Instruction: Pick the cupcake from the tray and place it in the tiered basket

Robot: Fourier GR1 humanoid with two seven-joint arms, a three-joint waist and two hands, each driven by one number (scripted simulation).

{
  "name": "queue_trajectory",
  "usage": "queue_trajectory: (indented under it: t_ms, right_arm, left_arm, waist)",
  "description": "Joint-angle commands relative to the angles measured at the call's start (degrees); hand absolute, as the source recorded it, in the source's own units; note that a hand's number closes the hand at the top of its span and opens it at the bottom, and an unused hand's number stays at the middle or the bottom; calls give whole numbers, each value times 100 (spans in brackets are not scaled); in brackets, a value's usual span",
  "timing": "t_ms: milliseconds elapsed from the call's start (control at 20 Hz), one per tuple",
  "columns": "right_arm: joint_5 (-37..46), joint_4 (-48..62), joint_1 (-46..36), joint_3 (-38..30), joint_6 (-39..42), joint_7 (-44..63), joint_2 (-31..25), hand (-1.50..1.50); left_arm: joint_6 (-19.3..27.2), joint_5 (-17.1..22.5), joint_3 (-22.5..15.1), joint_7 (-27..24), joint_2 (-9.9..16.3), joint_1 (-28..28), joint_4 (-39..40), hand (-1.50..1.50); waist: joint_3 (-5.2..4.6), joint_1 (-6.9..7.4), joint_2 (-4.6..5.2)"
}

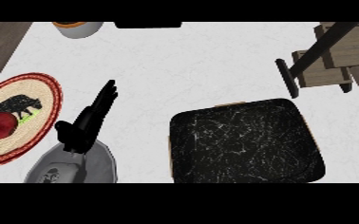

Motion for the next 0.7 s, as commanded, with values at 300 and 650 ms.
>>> queue_trajectory:
  t_ms: [300,650]
  right_arm:
    - [-184,2070,-2416,-351,1137,1056,-1377,150]
    - [185,4115,-3963,-122,895,588,-1725,150]
  left_arm:
    - [-99,-97,-197,-1,-131,-231,106,0]
    - [-173,-155,-296,-164,-180,-185,164,0]
  waist:
    - [1,381,82]
    - [9,570,134]
